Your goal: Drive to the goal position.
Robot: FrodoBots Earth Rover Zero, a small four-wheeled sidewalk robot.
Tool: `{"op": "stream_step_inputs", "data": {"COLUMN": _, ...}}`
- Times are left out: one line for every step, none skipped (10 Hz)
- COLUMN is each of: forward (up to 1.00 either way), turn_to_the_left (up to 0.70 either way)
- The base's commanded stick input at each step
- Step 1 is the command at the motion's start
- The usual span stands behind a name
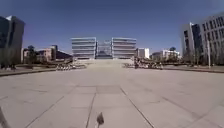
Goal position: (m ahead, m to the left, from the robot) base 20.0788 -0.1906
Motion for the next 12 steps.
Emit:
{"op": "stream_step_inputs", "data": {"forward": 0.7, "turn_to_the_left": 0.0}}
{"op": "stream_step_inputs", "data": {"forward": 0.7, "turn_to_the_left": 0.0}}
{"op": "stream_step_inputs", "data": {"forward": 0.7, "turn_to_the_left": 0.0}}
{"op": "stream_step_inputs", "data": {"forward": 0.7, "turn_to_the_left": 0.0}}
{"op": "stream_step_inputs", "data": {"forward": 0.7, "turn_to_the_left": 0.0}}
{"op": "stream_step_inputs", "data": {"forward": 0.7, "turn_to_the_left": -0.01}}
{"op": "stream_step_inputs", "data": {"forward": 0.7, "turn_to_the_left": 0.0}}
{"op": "stream_step_inputs", "data": {"forward": 0.7, "turn_to_the_left": -0.01}}
{"op": "stream_step_inputs", "data": {"forward": 0.7, "turn_to_the_left": -0.01}}
{"op": "stream_step_inputs", "data": {"forward": 0.7, "turn_to_the_left": 0.0}}
{"op": "stream_step_inputs", "data": {"forward": 0.7, "turn_to_the_left": 0.0}}
{"op": "stream_step_inputs", "data": {"forward": 0.7, "turn_to_the_left": 0.0}}
